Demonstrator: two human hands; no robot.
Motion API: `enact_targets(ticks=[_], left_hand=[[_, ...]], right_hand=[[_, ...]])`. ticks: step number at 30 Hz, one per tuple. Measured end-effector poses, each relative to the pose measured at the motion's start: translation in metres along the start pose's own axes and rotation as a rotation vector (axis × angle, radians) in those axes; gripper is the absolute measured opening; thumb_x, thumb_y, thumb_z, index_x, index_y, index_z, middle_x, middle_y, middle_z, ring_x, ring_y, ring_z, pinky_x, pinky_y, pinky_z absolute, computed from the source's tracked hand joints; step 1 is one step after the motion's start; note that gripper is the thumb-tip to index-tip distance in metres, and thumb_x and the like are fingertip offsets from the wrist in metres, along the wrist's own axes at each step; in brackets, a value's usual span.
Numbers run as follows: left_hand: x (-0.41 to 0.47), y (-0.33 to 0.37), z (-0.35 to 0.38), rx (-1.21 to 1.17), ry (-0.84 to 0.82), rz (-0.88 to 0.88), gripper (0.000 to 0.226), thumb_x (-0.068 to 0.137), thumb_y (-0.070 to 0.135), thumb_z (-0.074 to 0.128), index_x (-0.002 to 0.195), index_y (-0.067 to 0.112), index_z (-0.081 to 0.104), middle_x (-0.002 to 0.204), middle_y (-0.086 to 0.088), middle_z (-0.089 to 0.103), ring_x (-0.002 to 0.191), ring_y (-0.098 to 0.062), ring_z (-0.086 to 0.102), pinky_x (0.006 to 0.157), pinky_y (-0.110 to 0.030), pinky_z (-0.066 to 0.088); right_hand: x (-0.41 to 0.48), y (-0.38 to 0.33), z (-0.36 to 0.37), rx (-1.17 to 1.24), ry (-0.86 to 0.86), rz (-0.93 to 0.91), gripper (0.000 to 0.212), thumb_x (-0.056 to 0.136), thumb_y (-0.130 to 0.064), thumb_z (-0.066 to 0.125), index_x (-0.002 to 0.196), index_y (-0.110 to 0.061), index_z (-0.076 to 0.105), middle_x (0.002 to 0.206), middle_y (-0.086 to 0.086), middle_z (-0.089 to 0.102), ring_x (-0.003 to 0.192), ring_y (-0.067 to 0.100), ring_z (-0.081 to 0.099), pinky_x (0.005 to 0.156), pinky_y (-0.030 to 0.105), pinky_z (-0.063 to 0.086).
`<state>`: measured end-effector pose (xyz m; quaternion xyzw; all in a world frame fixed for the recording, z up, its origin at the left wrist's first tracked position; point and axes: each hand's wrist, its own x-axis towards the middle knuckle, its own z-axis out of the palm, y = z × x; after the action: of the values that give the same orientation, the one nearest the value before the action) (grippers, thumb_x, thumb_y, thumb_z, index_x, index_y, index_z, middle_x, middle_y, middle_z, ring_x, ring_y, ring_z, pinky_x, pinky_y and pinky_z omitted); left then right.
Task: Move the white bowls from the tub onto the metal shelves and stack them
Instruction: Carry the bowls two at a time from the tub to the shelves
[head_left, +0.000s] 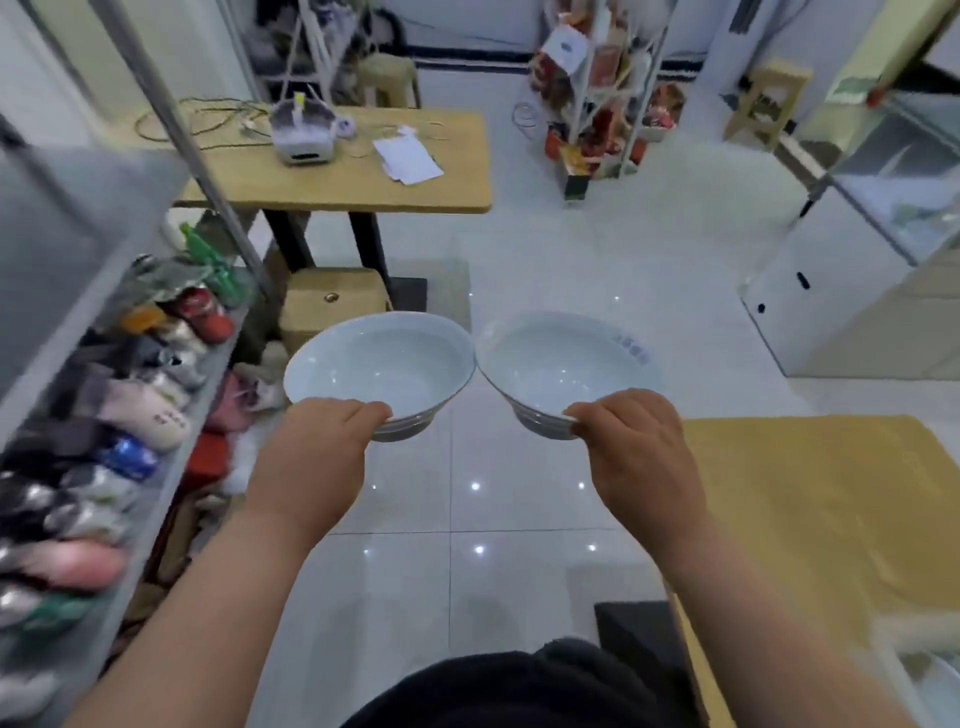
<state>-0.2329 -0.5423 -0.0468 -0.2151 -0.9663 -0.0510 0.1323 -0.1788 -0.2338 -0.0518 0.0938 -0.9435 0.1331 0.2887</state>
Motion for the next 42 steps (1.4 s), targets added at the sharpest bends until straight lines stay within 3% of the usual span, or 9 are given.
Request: enact_targets(ticks=[3, 6, 13, 17, 19, 26, 31, 35, 42], left_hand=[[-0.011, -0.048, -0.007, 0.051, 0.009, -0.122, 0.040, 0.068, -0.001, 0.050, 0.100, 0.013, 0.070, 0.080, -0.006, 0.069, 0.070, -0.034, 0.060, 0.059, -0.039, 0.047], [-0.019, -0.088, -0.011, 0.081, -0.007, -0.270, 0.040, 0.068, -0.002, 0.062, 0.105, 0.014, 0.067, 0.084, -0.005, 0.068, 0.075, -0.033, 0.059, 0.065, -0.041, 0.048], [-0.007, -0.136, -0.055, 0.237, 0.119, -0.577, 0.028, 0.071, 0.009, 0.054, 0.095, 0.015, 0.067, 0.074, 0.001, 0.062, 0.068, -0.027, 0.054, 0.060, -0.035, 0.045], [0.015, -0.149, -0.090, 0.334, 0.120, -0.810, 0.047, 0.054, 0.001, 0.076, 0.098, 0.016, 0.069, 0.078, 0.004, 0.066, 0.073, -0.025, 0.060, 0.062, -0.032, 0.044], [0.026, -0.154, -0.108, 0.417, 0.159, -0.905, 0.048, 0.059, -0.002, 0.074, 0.104, 0.015, 0.070, 0.087, 0.002, 0.070, 0.080, -0.027, 0.064, 0.069, -0.036, 0.049], [0.050, -0.165, -0.164, 0.695, 0.391, -1.006, 0.046, 0.074, 0.005, 0.036, 0.102, 0.013, 0.071, 0.087, -0.002, 0.070, 0.078, -0.029, 0.064, 0.070, -0.038, 0.053], [0.060, -0.190, -0.197, 0.809, 0.432, -1.098, 0.042, 0.068, -0.002, 0.051, 0.103, 0.015, 0.069, 0.084, -0.001, 0.069, 0.076, -0.028, 0.063, 0.070, -0.035, 0.050], [0.061, -0.226, -0.225, 0.879, 0.426, -1.103, 0.041, 0.066, -0.001, 0.051, 0.099, 0.016, 0.069, 0.077, 0.003, 0.066, 0.071, -0.027, 0.061, 0.065, -0.032, 0.042], [0.053, -0.304, -0.249, 0.821, 0.333, -1.176, 0.042, 0.059, -0.011, 0.062, 0.091, 0.017, 0.066, 0.068, 0.003, 0.061, 0.064, -0.027, 0.056, 0.053, -0.027, 0.033]], right_hand=[[0.056, -0.029, 0.042, 0.082, -0.013, -0.119, 0.031, 0.073, 0.007, 0.075, 0.093, -0.016, 0.073, 0.080, -0.001, 0.063, 0.080, 0.027, 0.058, 0.083, 0.035, 0.042], [0.110, -0.052, 0.082, 0.154, -0.032, -0.242, 0.031, 0.073, 0.006, 0.075, 0.093, -0.016, 0.072, 0.079, 0.000, 0.063, 0.079, 0.028, 0.057, 0.082, 0.035, 0.042], [0.250, -0.108, 0.171, 0.412, -0.055, -0.557, 0.023, 0.075, 0.002, 0.075, 0.091, -0.014, 0.073, 0.077, 0.001, 0.063, 0.075, 0.028, 0.057, 0.076, 0.036, 0.042], [0.333, -0.151, 0.199, 0.578, -0.062, -0.708, 0.026, 0.073, -0.001, 0.078, 0.095, -0.014, 0.071, 0.083, 0.002, 0.065, 0.081, 0.028, 0.059, 0.077, 0.039, 0.045], [0.375, -0.175, 0.204, 0.651, -0.055, -0.800, 0.027, 0.073, -0.001, 0.077, 0.097, -0.013, 0.071, 0.085, 0.003, 0.066, 0.083, 0.030, 0.060, 0.079, 0.039, 0.044], [0.491, -0.254, 0.206, 0.850, 0.072, -1.070, 0.010, 0.086, -0.013, 0.072, 0.096, -0.012, 0.071, 0.083, 0.000, 0.066, 0.081, 0.023, 0.056, 0.077, 0.031, 0.038], [0.550, -0.313, 0.204, 0.948, 0.146, -1.145, 0.012, 0.087, -0.017, 0.066, 0.095, -0.010, 0.072, 0.083, 0.002, 0.067, 0.080, 0.028, 0.058, 0.075, 0.036, 0.043], [0.579, -0.359, 0.208, 0.961, 0.157, -1.173, 0.009, 0.087, -0.011, 0.068, 0.095, -0.009, 0.072, 0.085, 0.004, 0.069, 0.083, 0.031, 0.061, 0.076, 0.039, 0.046], [0.606, -0.432, 0.236, 0.944, 0.036, -1.155, 0.011, 0.085, -0.007, 0.070, 0.095, -0.011, 0.072, 0.083, 0.004, 0.068, 0.082, 0.027, 0.058, 0.080, 0.039, 0.047]])
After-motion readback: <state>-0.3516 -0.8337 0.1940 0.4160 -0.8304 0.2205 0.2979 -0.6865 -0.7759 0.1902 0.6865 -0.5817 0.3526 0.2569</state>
